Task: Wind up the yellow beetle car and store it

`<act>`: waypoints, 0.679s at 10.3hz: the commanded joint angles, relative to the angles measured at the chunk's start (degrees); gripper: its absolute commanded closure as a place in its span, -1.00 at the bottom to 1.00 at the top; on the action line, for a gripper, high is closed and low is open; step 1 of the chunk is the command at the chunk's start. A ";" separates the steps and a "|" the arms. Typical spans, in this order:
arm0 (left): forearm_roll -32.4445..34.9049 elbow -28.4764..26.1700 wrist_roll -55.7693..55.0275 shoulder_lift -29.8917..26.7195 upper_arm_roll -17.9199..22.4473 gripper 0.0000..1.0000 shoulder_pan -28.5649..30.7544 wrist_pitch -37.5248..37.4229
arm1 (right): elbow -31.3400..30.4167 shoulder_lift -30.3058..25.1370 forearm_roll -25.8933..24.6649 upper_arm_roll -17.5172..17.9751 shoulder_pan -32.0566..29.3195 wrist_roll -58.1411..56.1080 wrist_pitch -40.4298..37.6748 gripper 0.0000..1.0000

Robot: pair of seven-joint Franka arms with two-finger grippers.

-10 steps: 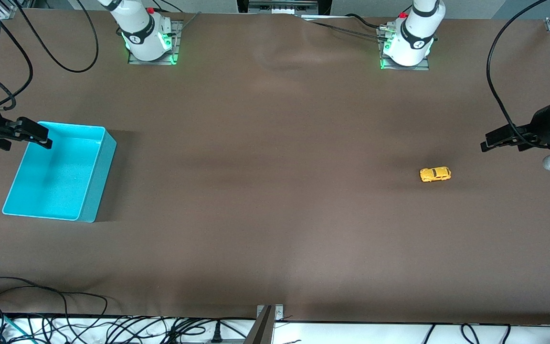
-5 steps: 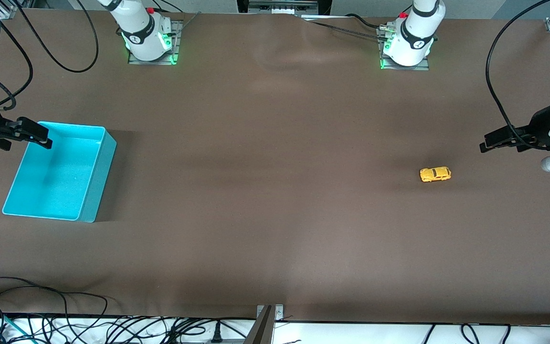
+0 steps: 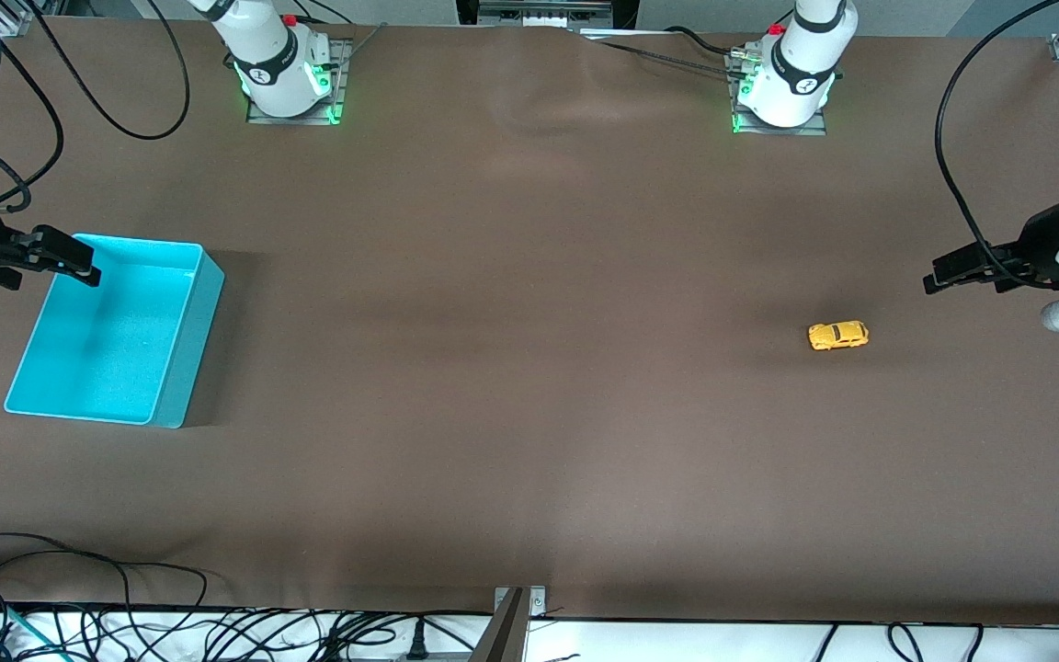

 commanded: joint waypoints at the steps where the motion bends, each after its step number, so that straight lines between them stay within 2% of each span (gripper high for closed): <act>1: 1.15 0.32 0.78 -0.16 -0.01 -1.00 -0.13 -0.05 | 1.05 0.18 0.77 0.31 -0.31 0.31 -0.31 -1.00; 5: 0.98 0.50 -0.44 0.62 0.17 -1.00 0.22 -0.05 | 1.05 0.18 0.86 0.31 -0.31 0.31 -0.31 -1.00; 7: 1.06 0.50 -9.27 1.76 0.34 -1.00 1.01 -0.05 | 1.05 0.18 0.86 0.31 -0.31 0.31 -0.31 -1.00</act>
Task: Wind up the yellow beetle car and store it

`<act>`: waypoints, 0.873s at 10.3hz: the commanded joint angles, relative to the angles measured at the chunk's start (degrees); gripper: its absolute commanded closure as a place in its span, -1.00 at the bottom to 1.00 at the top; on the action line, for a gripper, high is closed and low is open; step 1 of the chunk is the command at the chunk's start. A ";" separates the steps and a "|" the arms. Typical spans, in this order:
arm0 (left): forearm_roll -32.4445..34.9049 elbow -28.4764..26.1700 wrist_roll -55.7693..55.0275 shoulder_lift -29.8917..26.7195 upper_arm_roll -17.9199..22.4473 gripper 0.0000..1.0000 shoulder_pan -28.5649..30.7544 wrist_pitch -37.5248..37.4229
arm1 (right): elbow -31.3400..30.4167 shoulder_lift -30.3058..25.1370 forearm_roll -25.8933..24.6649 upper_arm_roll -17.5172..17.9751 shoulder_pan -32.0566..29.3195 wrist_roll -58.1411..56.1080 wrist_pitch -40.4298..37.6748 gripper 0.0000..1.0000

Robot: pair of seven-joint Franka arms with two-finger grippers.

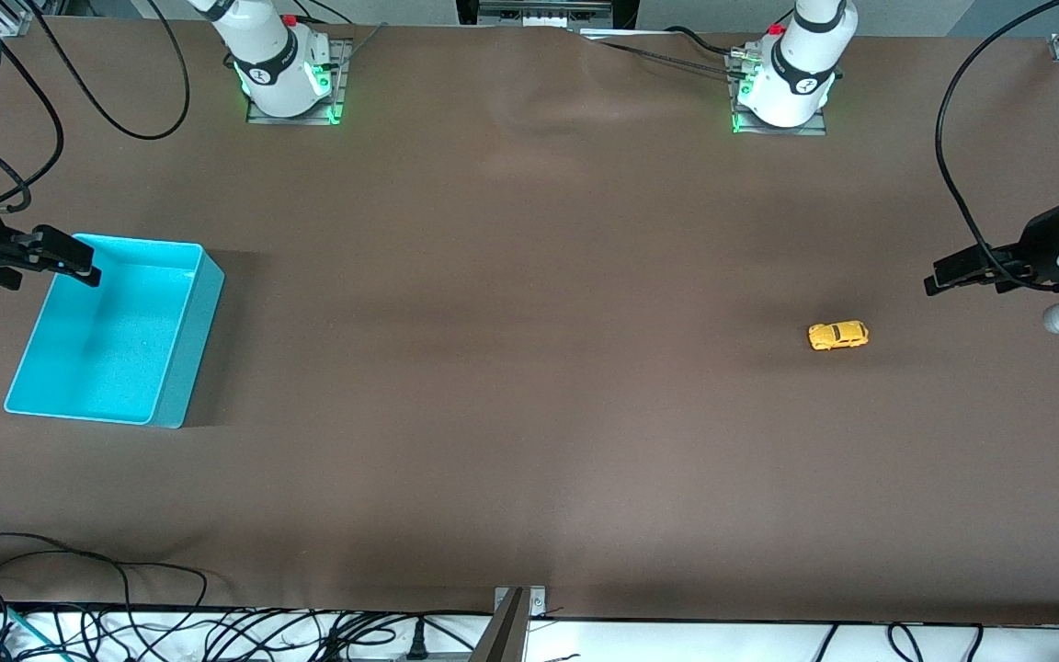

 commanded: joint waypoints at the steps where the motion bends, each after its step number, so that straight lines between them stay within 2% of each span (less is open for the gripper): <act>1: 1.23 0.67 -8.75 2.23 0.15 -1.00 0.85 -0.05 | 1.05 0.18 0.77 0.29 -0.31 0.31 -0.40 -1.00; 4: 3.68 0.58 -24.54 6.71 1.56 -1.00 0.77 2.04 | 1.05 0.18 0.77 0.29 -0.31 0.31 -0.48 -1.00; 9: 4.05 0.06 -61.69 16.28 1.39 -1.00 0.86 9.16 | 1.05 0.18 0.77 0.20 -0.40 0.05 -0.49 -1.00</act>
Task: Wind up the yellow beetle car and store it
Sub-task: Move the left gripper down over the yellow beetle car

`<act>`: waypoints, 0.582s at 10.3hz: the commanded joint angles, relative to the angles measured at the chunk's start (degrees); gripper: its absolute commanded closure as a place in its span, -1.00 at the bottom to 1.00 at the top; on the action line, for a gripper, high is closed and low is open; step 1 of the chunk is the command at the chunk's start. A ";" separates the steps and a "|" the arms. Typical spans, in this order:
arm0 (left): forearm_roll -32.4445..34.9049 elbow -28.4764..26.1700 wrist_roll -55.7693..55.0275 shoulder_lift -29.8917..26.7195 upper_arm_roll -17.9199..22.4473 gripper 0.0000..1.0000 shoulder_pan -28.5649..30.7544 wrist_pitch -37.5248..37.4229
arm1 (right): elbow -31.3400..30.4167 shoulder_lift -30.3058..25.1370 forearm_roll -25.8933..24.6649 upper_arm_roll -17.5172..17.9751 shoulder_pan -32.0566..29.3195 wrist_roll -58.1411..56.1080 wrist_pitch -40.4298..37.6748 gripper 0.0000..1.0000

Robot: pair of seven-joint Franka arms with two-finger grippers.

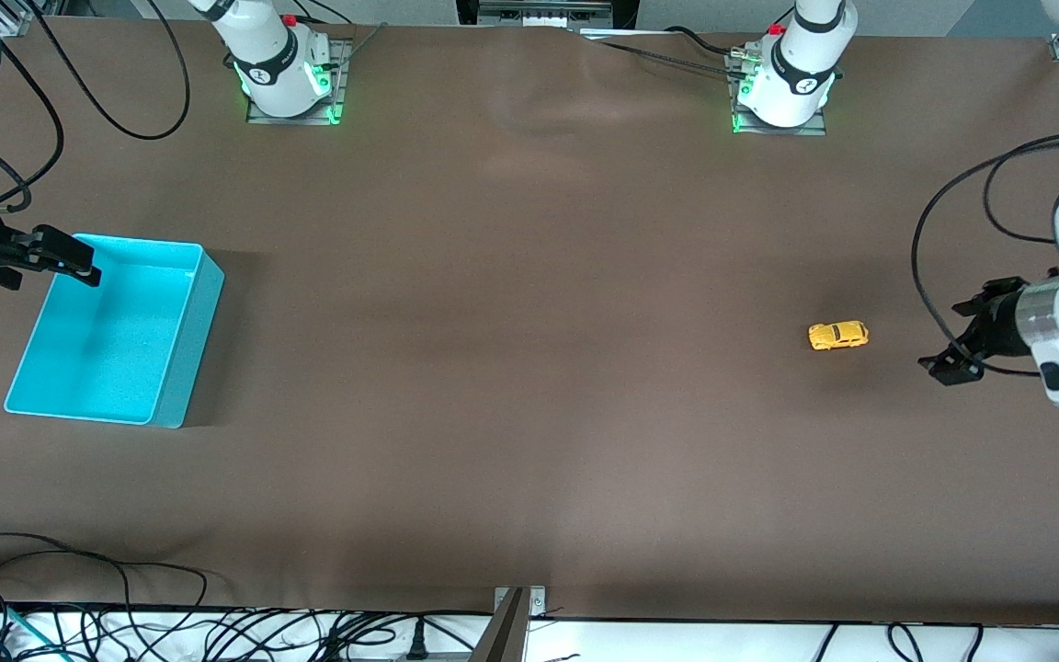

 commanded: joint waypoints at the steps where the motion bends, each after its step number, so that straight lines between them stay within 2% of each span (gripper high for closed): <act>1: -0.54 0.21 -19.63 4.58 -0.15 -1.00 0.04 4.04 | 1.01 0.18 0.77 0.18 -0.39 0.05 -0.48 -1.00; 2: -0.64 -1.54 -25.56 5.21 -0.23 -1.00 -0.05 6.76 | 1.01 0.26 0.86 0.18 -0.39 -0.04 -0.40 -1.00; 6: 0.24 -13.39 -29.56 3.11 -0.84 -1.00 -1.01 16.09 | 1.01 0.18 1.04 0.18 -0.39 0.05 -0.66 -1.00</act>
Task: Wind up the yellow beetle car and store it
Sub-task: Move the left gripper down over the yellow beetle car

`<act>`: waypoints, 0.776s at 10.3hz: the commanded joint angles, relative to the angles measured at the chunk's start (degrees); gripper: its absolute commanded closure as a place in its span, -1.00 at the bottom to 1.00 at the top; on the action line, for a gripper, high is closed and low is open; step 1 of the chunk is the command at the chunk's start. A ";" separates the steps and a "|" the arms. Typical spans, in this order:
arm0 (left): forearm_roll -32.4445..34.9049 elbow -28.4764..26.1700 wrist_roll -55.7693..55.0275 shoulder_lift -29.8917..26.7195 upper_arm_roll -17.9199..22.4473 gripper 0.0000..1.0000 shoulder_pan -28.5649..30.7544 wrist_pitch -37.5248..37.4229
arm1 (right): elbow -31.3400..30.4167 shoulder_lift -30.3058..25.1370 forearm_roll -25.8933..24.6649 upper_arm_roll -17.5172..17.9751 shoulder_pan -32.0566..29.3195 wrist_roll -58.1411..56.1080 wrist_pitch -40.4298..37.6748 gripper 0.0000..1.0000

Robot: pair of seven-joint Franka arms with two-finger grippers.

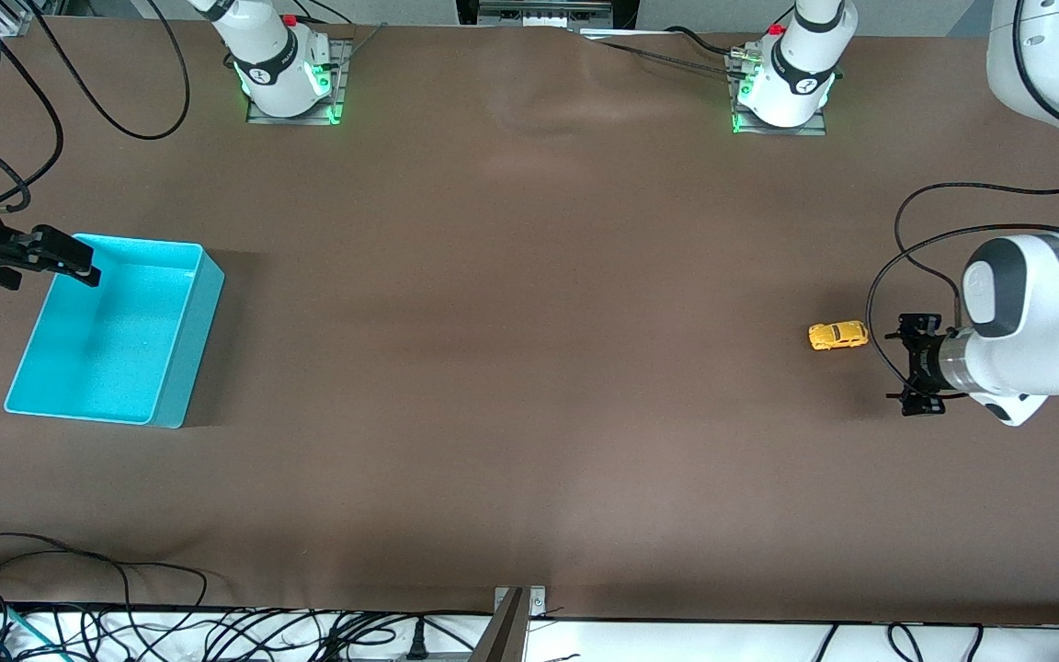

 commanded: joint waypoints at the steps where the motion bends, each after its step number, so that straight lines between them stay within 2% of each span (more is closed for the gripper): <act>1: 0.42 -9.48 -2.73 -4.22 -1.00 -1.00 -0.64 6.26 | 0.99 0.18 1.04 0.18 -0.36 0.05 -0.64 -1.00; 3: 1.12 -18.97 -2.47 -8.35 -1.35 -1.00 -0.64 16.01 | 0.99 0.18 1.12 0.18 -0.36 0.05 -0.73 -1.00; 4: 4.52 -20.92 -2.64 -8.28 -2.31 -1.00 -0.72 17.54 | 0.99 0.18 1.12 0.18 -0.36 0.05 -0.73 -1.00; 8: 5.69 -30.51 -9.05 -10.56 -2.32 -1.00 -0.37 30.97 | 0.99 0.18 1.12 0.18 -0.36 0.14 -0.73 -1.00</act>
